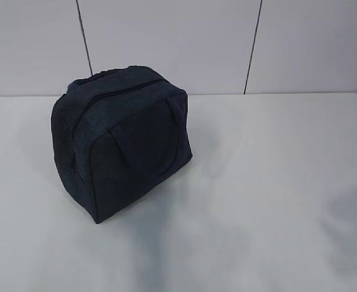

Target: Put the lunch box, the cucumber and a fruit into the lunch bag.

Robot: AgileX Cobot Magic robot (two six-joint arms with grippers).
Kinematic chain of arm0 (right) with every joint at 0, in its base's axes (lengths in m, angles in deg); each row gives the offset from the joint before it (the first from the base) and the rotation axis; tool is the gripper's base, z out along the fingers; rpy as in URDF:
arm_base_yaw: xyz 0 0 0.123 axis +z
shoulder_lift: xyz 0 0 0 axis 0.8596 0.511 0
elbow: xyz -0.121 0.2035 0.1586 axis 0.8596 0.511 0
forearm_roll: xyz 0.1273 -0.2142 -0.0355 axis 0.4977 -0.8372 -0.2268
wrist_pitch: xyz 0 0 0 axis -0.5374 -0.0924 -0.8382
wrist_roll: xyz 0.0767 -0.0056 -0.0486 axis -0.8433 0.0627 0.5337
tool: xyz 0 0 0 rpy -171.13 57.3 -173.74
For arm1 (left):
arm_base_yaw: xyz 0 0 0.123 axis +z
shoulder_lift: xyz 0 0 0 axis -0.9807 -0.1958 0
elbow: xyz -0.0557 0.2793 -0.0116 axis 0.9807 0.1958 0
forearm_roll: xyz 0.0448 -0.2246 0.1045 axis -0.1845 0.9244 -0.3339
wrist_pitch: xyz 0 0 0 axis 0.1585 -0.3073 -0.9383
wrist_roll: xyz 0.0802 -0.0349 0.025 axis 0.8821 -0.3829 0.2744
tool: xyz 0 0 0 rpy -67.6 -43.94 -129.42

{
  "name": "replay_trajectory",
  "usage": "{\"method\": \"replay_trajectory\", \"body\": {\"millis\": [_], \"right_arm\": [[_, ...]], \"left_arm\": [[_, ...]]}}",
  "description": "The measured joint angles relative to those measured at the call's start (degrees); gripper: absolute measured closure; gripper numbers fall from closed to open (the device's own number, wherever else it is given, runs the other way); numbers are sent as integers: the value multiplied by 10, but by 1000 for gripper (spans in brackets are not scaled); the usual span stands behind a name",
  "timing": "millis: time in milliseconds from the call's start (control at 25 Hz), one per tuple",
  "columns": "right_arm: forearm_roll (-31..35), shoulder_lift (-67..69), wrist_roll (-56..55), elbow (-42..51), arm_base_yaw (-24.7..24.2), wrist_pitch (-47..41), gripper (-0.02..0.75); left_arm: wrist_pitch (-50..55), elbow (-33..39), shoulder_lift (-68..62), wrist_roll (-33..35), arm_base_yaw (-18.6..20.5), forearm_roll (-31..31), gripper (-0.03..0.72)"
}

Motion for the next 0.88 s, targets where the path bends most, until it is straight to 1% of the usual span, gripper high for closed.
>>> {"method": "replay_trajectory", "body": {"millis": [160,320,520,680,880], "right_arm": [[-30,-44,-22,42,0,0,230],[-37,-69,-29,73,0,5,230],[-41,-70,-35,77,0,9,230],[-44,-70,-37,91,0,-13,229],[-46,-70,-37,91,0,-14,229]], "left_arm": [[22,10,0,0,0,0,349],[31,15,0,0,0,0,349],[31,15,0,-4,0,-2,355],[31,15,0,-5,0,-4,361],[31,17,0,-5,0,-7,363]]}}
